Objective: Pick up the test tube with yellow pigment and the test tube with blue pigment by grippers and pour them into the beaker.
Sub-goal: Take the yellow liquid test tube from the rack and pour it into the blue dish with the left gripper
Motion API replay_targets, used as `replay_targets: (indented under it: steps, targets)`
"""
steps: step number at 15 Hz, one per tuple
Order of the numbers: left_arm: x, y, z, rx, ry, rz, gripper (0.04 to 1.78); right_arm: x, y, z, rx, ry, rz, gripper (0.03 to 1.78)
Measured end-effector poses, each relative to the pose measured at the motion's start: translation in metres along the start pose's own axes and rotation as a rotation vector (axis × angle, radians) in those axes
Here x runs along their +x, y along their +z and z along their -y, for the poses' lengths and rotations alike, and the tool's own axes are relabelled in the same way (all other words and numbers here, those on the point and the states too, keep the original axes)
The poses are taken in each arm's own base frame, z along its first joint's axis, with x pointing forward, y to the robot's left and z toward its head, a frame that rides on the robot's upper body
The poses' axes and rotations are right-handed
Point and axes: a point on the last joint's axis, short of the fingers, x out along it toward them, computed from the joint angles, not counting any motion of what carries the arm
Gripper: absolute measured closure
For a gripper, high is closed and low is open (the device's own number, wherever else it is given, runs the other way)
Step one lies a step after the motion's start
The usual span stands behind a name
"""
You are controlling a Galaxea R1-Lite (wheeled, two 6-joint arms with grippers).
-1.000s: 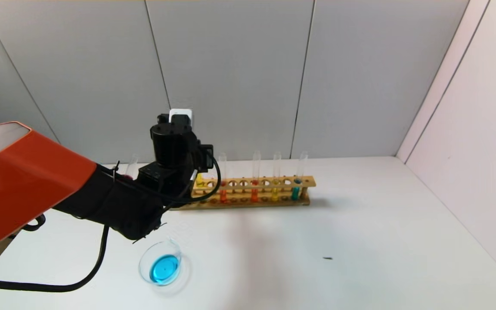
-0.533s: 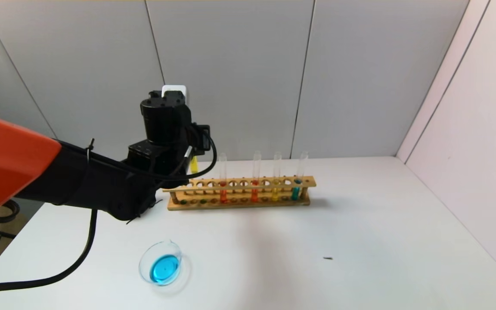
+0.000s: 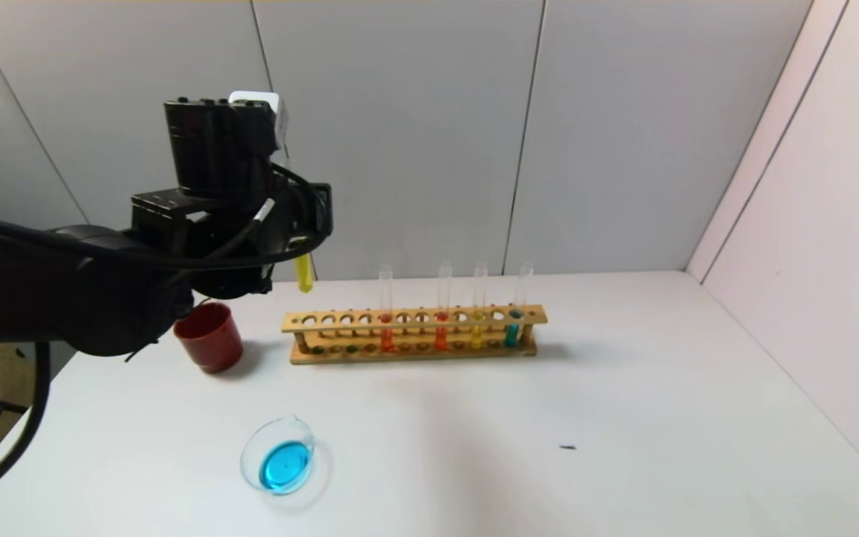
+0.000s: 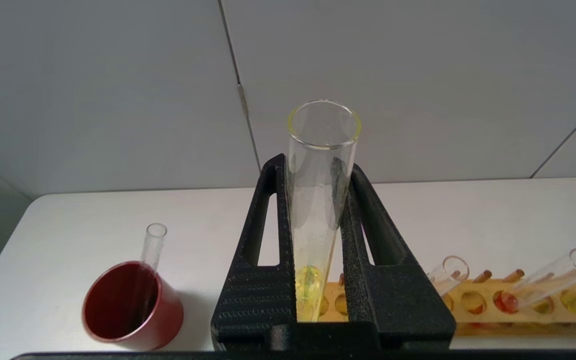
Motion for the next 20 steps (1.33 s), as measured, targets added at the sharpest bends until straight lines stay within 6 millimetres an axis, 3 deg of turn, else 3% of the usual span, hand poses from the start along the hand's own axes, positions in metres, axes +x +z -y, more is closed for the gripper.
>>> replay_targets:
  steps: [3, 8, 13, 17, 20]
  targets:
    - [-0.027, 0.002, -0.017, 0.001, 0.011, -0.026, 1.51, 0.0, 0.0, 0.0, 0.0, 0.0, 0.0, 0.11]
    - [-0.075, -0.015, -0.051, 0.03, 0.025, -0.067, 1.51, 0.0, 0.0, 0.0, 0.0, 0.0, 0.0, 0.11]
    - [-0.122, -0.03, -0.097, 0.117, 0.053, -0.177, 1.51, 0.0, 0.0, 0.0, 0.0, 0.0, 0.0, 0.11]
    - [-0.142, -0.042, -0.114, 0.238, 0.006, -0.249, 1.51, 0.0, 0.0, 0.0, 0.0, 0.0, 0.0, 0.11]
    - [-0.144, -0.051, -0.114, 0.348, -0.037, -0.286, 1.51, 0.0, 0.0, 0.0, 0.0, 0.0, 0.0, 0.11]
